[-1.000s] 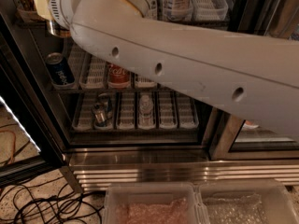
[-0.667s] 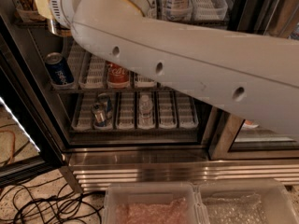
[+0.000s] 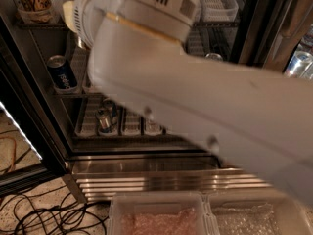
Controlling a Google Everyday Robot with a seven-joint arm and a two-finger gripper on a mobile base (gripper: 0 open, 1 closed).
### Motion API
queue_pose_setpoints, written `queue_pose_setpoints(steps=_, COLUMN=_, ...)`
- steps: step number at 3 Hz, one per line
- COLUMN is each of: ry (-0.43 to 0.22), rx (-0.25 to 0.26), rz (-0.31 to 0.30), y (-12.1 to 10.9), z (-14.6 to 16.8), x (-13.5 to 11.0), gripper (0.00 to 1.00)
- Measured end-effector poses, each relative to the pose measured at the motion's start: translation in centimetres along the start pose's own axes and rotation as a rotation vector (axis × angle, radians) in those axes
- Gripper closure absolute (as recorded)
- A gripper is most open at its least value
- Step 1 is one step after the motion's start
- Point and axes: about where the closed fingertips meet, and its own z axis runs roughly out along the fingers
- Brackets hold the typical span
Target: Pick orange can from top shelf of fridge
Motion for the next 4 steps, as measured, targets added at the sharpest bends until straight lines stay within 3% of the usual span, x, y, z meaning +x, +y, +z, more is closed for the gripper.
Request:
queue_pose_setpoints(steps=1, ry=0.029, rx=0.238, rz=0.059, y=-3.6, z=-9.3, x=2.8, gripper=1.0)
queue_pose_setpoints(steps=2, ry=0.029, rx=0.238, rz=0.059, y=-3.6, z=-9.3, x=2.8, gripper=1.0)
queue_pose_setpoints(steps=4, ry=0.044, rx=0.271, rz=0.116, y=-4.8, z=-9.9, x=3.7, gripper=1.0)
